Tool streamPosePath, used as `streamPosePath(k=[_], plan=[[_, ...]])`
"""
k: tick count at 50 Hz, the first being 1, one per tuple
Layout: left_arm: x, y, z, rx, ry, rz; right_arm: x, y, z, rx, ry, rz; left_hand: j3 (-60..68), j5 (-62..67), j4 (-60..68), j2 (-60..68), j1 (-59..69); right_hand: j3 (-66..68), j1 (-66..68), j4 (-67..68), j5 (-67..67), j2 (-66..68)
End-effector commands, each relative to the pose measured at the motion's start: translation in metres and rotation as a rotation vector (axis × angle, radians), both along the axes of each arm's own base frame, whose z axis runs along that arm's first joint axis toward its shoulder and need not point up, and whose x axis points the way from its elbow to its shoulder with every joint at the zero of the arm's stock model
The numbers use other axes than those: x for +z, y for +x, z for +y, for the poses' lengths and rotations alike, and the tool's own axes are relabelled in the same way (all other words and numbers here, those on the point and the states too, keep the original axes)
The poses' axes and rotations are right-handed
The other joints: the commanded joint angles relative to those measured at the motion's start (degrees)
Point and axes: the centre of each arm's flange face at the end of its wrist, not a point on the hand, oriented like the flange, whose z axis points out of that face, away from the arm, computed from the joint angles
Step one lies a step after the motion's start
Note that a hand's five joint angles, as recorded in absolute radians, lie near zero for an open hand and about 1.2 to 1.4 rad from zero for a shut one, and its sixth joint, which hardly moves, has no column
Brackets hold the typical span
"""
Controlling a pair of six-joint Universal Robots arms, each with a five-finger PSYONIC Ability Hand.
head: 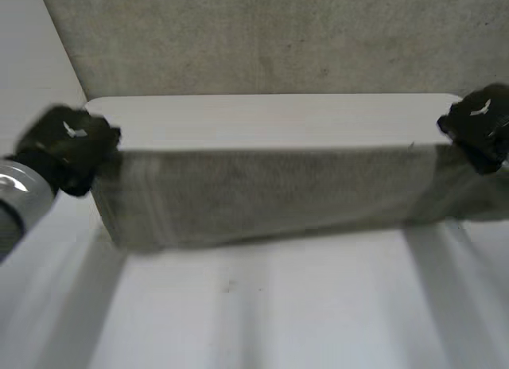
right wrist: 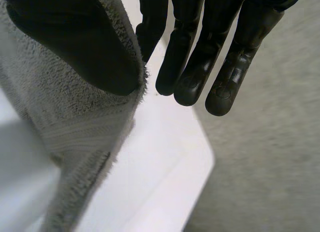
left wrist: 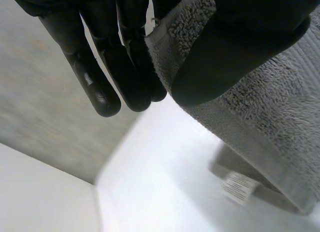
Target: Fold the laundry
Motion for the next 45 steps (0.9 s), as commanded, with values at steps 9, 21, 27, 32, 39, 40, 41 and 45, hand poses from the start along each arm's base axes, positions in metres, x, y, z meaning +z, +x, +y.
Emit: streamPosePath(k=[9, 21, 27, 32, 39, 40, 41, 45], plan=[[-0.020, -0.038, -0.133, 0.084, -0.142, 0.055, -0.021, 0.058, -0.084, -0.014, -0.257, 0.005, 10.3, 10.6, 10.3, 10.2, 11.9, 11.7, 24.0, 11.5, 12.3, 12.2], [0.153, -0.058, -0.130, 0.052, -0.706, 0.548, 0.109, 0.068, -0.092, -0.022, -1.019, -0.248, 10.3, 10.6, 10.3, 10.2, 11.9, 11.7, 24.0, 11.5, 12.3, 12.2], [0.109, -0.056, -0.122, 0.062, -0.592, 0.518, 0.071, 0.074, -0.082, 0.081, -0.860, -0.197, 10.3, 10.6, 10.3, 10.2, 11.9, 11.7, 24.0, 11.5, 12.3, 12.2], [0.046, -0.048, -0.121, 0.100, -0.429, 0.447, 0.019, 0.074, -0.072, 0.148, -0.619, -0.149, 10.3, 10.6, 10.3, 10.2, 11.9, 11.7, 24.0, 11.5, 12.3, 12.2], [-0.038, -0.030, -0.116, 0.140, -0.251, 0.393, -0.063, 0.068, -0.051, 0.197, -0.270, -0.148, 10.3, 10.6, 10.3, 10.2, 11.9, 11.7, 24.0, 11.5, 12.3, 12.2], [-0.058, -0.030, -0.113, 0.127, -0.220, 0.383, -0.085, 0.067, -0.048, 0.198, -0.197, -0.157, 10.3, 10.6, 10.3, 10.2, 11.9, 11.7, 24.0, 11.5, 12.3, 12.2], [-0.074, -0.028, -0.111, 0.115, -0.197, 0.376, -0.103, 0.067, -0.045, 0.200, -0.137, -0.166, 10.3, 10.6, 10.3, 10.2, 11.9, 11.7, 24.0, 11.5, 12.3, 12.2], [-0.094, -0.026, -0.107, 0.110, -0.168, 0.366, -0.134, 0.067, -0.039, 0.206, -0.038, -0.176, 10.3, 10.6, 10.3, 10.2, 11.9, 11.7, 24.0, 11.5, 12.3, 12.2]])
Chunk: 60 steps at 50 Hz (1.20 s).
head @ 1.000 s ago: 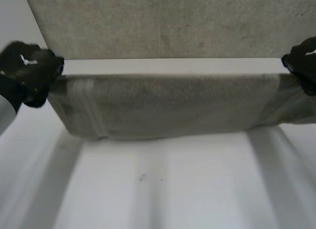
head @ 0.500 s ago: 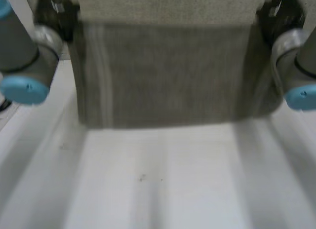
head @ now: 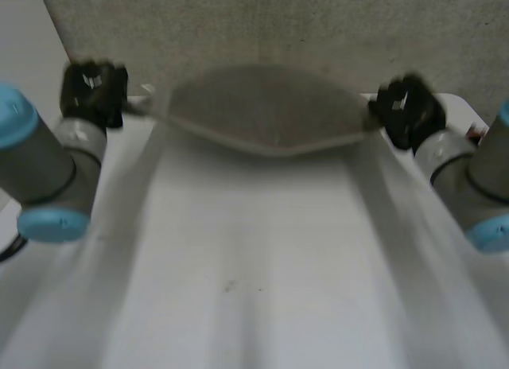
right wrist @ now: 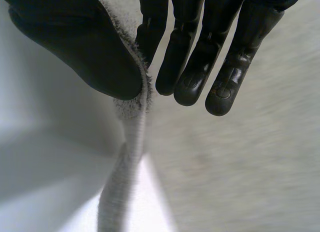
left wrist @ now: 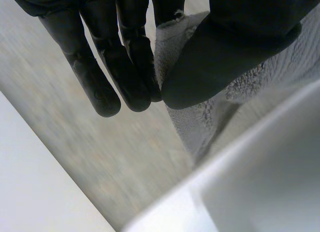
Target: Fold the laundry
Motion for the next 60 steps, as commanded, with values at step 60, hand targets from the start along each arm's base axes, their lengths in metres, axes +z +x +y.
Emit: streamPosePath(k=[60], plan=[[-0.044, 0.057, -0.001, 0.096, 0.013, 0.020, -0.098, -0.047, -0.007, -0.259, 0.678, -0.351, 10.3, 10.4, 10.3, 10.2, 11.1, -35.6, -23.3, -35.9, -35.1, -35.1]])
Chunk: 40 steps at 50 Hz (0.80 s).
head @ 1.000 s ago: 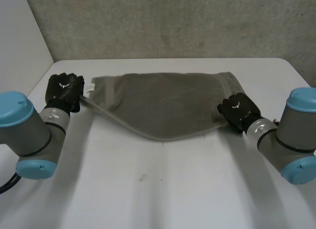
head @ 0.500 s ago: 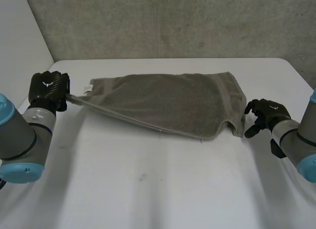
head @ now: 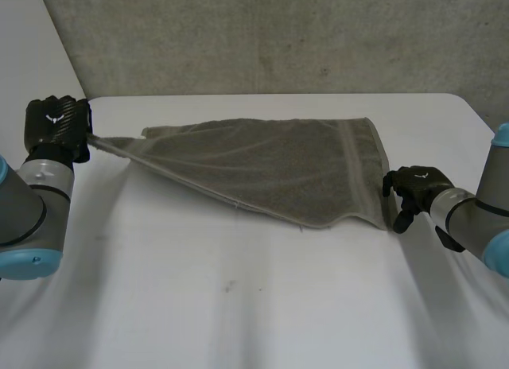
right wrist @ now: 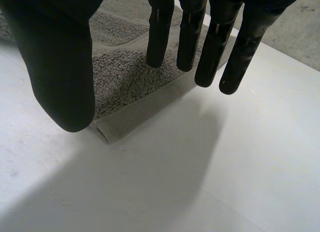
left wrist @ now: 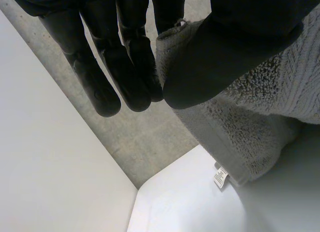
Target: Fold the laundry
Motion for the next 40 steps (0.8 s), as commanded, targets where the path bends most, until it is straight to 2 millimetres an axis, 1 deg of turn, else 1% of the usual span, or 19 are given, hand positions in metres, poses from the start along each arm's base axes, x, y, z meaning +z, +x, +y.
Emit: streamPosePath(k=[1, 3, 8, 15, 19, 23, 30, 35, 37, 39, 40], plan=[[-0.004, -0.001, 0.002, -0.005, 0.011, -0.002, -0.008, 0.002, -0.003, 0.001, 0.012, -0.001, 10.3, 10.4, 10.2, 10.2, 11.1, 1.9, 5.3, 1.8, 1.9, 1.3], [-0.004, -0.001, 0.003, -0.006, 0.014, -0.002, -0.012, 0.005, -0.001, 0.015, 0.021, 0.002, 10.3, 10.4, 10.2, 10.2, 11.1, 2.1, 5.4, 2.0, 2.1, 1.4], [-0.006, -0.002, 0.003, -0.009, 0.018, -0.003, -0.018, 0.007, -0.001, 0.018, 0.032, 0.004, 10.3, 10.4, 10.2, 10.2, 11.1, 2.6, 5.9, 2.5, 2.6, 1.9], [-0.008, -0.002, 0.003, -0.009, 0.023, -0.004, -0.018, 0.009, -0.002, 0.020, 0.027, 0.001, 10.3, 10.4, 10.2, 10.2, 11.1, 5.4, 8.8, 5.4, 5.5, 4.8], [-0.008, -0.003, 0.004, -0.014, 0.023, -0.004, -0.014, 0.010, -0.007, 0.017, 0.002, -0.007, 10.3, 10.4, 10.2, 10.2, 11.1, 8.6, 12.0, 8.5, 8.6, 8.0], [-0.009, -0.004, 0.005, -0.017, 0.024, -0.004, -0.017, 0.012, -0.015, 0.016, -0.023, -0.010, 10.3, 10.4, 10.2, 10.2, 11.1, 12.3, 15.7, 12.2, 12.3, 11.7], [-0.010, -0.005, 0.006, -0.018, 0.030, -0.005, -0.023, 0.015, -0.020, 0.020, -0.043, -0.008, 10.3, 10.4, 10.2, 10.2, 11.1, 16.0, 19.4, 15.9, 16.1, 15.4], [-0.010, -0.005, 0.006, -0.020, 0.030, -0.005, -0.022, 0.015, -0.023, 0.020, -0.056, -0.010, 10.3, 10.4, 10.2, 10.2, 11.1, 19.7, 23.1, 19.7, 19.8, 19.1], [-0.010, -0.006, 0.006, -0.022, 0.030, -0.005, -0.021, 0.016, -0.024, 0.020, -0.065, -0.012, 10.3, 10.4, 10.2, 10.2, 11.1, 22.1, 25.4, 22.0, 22.1, 21.5], [-0.010, -0.006, 0.007, -0.023, 0.030, -0.005, -0.020, 0.016, -0.027, 0.020, -0.085, -0.015, 10.3, 10.4, 10.2, 10.2, 11.1, 28.1, 31.5, 28.0, 28.1, 27.5], [-0.010, -0.006, 0.007, -0.023, 0.030, -0.005, -0.020, 0.016, -0.027, 0.020, -0.085, -0.015, 10.3, 10.4, 10.2, 10.2, 11.1, 28.1, 31.5, 28.1, 28.2, 27.5]])
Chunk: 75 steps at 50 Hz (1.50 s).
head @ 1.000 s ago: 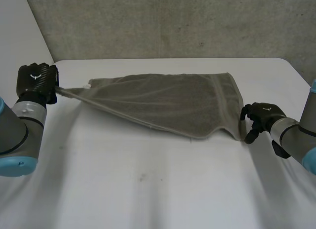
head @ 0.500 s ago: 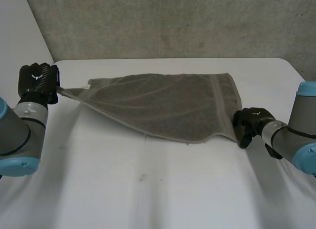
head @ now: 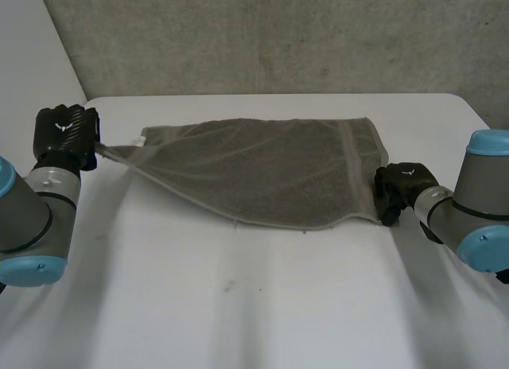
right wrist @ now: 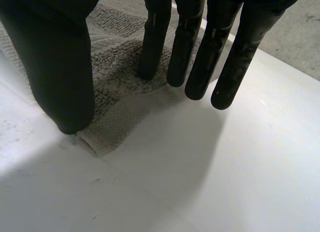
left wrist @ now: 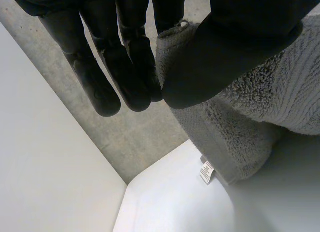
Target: Fold the laundry
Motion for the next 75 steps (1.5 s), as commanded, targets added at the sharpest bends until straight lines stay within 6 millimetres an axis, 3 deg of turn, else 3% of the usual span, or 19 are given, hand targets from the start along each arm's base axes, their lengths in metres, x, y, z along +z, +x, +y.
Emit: streamPosePath(k=[1, 4, 20, 28, 31, 33, 34, 39, 43, 48, 56, 58, 60, 61, 63, 66, 68, 73, 75], plan=[[0.000, -0.001, 0.001, -0.004, 0.000, 0.000, 0.003, 0.001, -0.005, 0.001, -0.039, -0.007, 10.3, 10.4, 10.2, 10.2, 11.1, 19.1, 25.5, 19.1, 25.9, 19.0], [0.000, -0.002, 0.002, -0.007, 0.001, 0.000, 0.005, 0.001, -0.007, -0.005, -0.058, -0.010, 10.3, 10.4, 10.2, 10.2, 11.1, 34.5, 40.9, 34.5, 41.3, 34.4], [-0.003, -0.007, 0.011, -0.022, 0.023, -0.009, 0.027, -0.002, -0.006, -0.010, -0.101, -0.005, 10.3, 10.4, 10.2, 10.2, 11.1, 34.5, 41.0, 34.5, 41.4, 34.5], [-0.013, -0.015, 0.051, -0.069, 0.175, -0.051, 0.044, -0.013, 0.029, 0.053, -0.018, 0.159, 10.3, 10.4, 10.2, 10.2, 11.1, 34.5, 41.0, 34.5, 41.4, 34.5], [-0.016, -0.009, 0.068, -0.062, 0.282, -0.072, 0.053, -0.030, 0.040, 0.056, 0.010, 0.247, 10.3, 10.4, 10.2, 10.2, 11.1, 34.5, 41.0, 34.5, 41.4, 34.5], [-0.019, -0.004, 0.088, -0.061, 0.391, -0.091, 0.059, -0.053, 0.047, 0.039, 0.049, 0.320, 10.3, 10.4, 10.2, 10.2, 11.1, 34.5, 41.0, 34.5, 41.4, 34.5], [-0.019, -0.004, 0.089, -0.061, 0.392, -0.091, 0.062, -0.062, 0.051, 0.030, 0.064, 0.346, 10.3, 10.4, 10.2, 10.2, 11.1, 34.5, 41.0, 34.5, 41.4, 34.5], [-0.007, 0.004, 0.128, -0.070, 0.474, -0.110, 0.063, -0.074, 0.068, 0.047, 0.130, 0.399, 10.3, 10.4, 10.2, 10.2, 11.1, 34.5, 41.0, 34.5, 41.4, 34.5], [0.006, 0.007, 0.152, -0.111, 0.468, -0.145, 0.080, -0.084, 0.086, 0.052, 0.150, 0.439, 10.3, 10.4, 10.2, 10.2, 11.1, 34.5, 41.0, 34.5, 41.4, 34.5], [0.016, 0.010, 0.162, -0.133, 0.447, -0.197, 0.089, -0.100, 0.096, 0.058, 0.160, 0.512, 10.3, 10.4, 10.2, 10.2, 11.1, 34.5, 41.0, 34.5, 41.4, 34.5], [0.019, 0.010, 0.151, -0.159, 0.425, -0.203, 0.097, -0.104, 0.094, 0.064, 0.119, 0.551, 10.3, 10.4, 10.2, 10.2, 11.1, 34.5, 41.0, 34.5, 41.4, 34.5], [0.017, 0.009, 0.143, -0.167, 0.429, -0.196, 0.100, -0.103, 0.081, 0.040, 0.075, 0.528, 10.3, 10.4, 10.2, 10.2, 11.1, 34.5, 41.0, 34.5, 41.4, 34.5], [0.005, 0.004, 0.114, -0.172, 0.419, -0.191, 0.095, -0.103, 0.069, 0.018, 0.063, 0.493, 10.3, 10.4, 10.2, 10.2, 11.1, 34.5, 41.0, 34.5, 41.4, 34.5], [0.005, 0.004, 0.113, -0.172, 0.419, -0.191, 0.095, -0.103, 0.068, 0.018, 0.063, 0.493, 10.3, 10.4, 10.2, 10.2, 11.1, 34.5, 41.0, 34.5, 41.4, 34.5], [-0.005, -0.004, 0.084, -0.174, 0.394, -0.199, 0.085, -0.093, 0.046, -0.010, 0.046, 0.409, 10.3, 10.4, 10.2, 10.2, 11.1, 34.5, 41.0, 34.5, 41.4, 34.5], [-0.010, -0.007, 0.070, -0.172, 0.391, -0.198, 0.076, -0.079, 0.027, -0.016, 0.033, 0.354, 10.3, 10.4, 10.2, 10.2, 11.1, 34.5, 41.0, 34.5, 41.4, 34.5], [-0.021, -0.012, 0.042, -0.161, 0.395, -0.186, 0.070, -0.074, 0.018, -0.017, 0.035, 0.344, 10.3, 10.4, 10.2, 10.2, 11.1, 34.5, 41.0, 34.5, 41.4, 34.5], [-0.027, -0.016, 0.016, -0.136, 0.381, -0.161, 0.057, -0.062, -0.007, -0.041, 0.021, 0.354, 10.3, 10.4, 10.2, 10.2, 11.1, 34.5, 41.0, 34.5, 41.4, 34.5], [-0.031, -0.024, -0.010, -0.117, 0.356, -0.124, 0.053, -0.058, -0.013, -0.054, 0.011, 0.355, 10.3, 10.4, 10.2, 10.2, 11.1, 34.5, 41.0, 34.5, 41.4, 34.5]])
